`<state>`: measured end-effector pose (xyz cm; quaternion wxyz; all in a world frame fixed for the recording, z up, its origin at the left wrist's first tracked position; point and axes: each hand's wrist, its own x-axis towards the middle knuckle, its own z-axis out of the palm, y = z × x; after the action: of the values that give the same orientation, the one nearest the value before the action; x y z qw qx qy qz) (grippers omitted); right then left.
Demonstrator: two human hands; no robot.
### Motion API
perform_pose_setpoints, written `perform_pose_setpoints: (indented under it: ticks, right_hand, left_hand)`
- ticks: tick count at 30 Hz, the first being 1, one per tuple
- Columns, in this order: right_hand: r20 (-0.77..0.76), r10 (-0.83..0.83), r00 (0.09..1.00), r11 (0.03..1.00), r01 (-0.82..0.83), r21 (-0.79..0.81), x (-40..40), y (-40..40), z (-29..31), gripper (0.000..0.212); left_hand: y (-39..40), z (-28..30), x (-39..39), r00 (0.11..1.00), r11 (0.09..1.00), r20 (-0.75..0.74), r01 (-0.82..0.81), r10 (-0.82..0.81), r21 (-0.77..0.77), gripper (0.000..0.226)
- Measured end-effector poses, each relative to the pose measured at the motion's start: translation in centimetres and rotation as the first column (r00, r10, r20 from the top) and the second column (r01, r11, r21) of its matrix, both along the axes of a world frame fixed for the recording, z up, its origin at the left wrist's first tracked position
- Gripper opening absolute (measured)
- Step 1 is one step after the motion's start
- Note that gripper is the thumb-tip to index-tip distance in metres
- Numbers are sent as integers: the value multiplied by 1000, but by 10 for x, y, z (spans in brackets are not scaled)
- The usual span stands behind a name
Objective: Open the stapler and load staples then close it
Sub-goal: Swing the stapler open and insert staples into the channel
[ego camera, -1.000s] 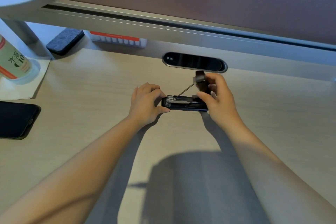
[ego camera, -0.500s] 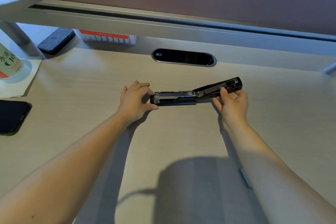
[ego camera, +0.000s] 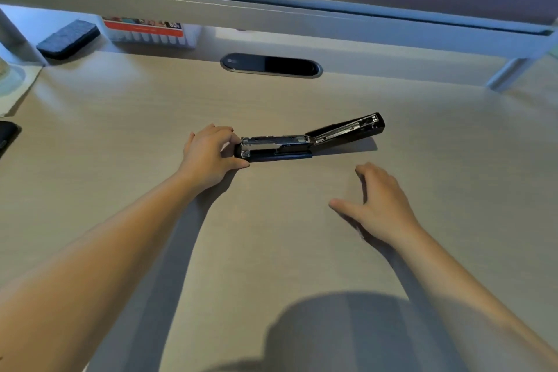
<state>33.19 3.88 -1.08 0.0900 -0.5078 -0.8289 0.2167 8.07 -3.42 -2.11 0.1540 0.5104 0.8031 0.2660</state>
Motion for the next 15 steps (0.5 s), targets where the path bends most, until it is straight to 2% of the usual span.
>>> perform_pose_setpoints:
  ticks: [4,7,10,13,15]
  right_hand:
    - [-38,27,999,995,-23,97,27,-23,-13,52]
    - [-155,21,988,989,2,150,35,-38,-17,34]
    - [-192,30,981,978,11,209,39,-51,-20,19]
    - [-213,44,976,967,11,253,43,-67,-20,16]
    - [-302,61,951,970,15,244,44,-81,-16,15]
  left_hand:
    - [-4,-4,8,998,999,-47,44,-45,-30,28]
    - [-10,-8,14,999,999,-10,37,-37,-22,27]
    - [-22,-7,26,1000,1000,27,14,-15,24,31]
    - [-43,-3,44,999,1000,55,-3,1,24,36]
    - [-62,0,57,999,1000,52,3,-4,30,38]
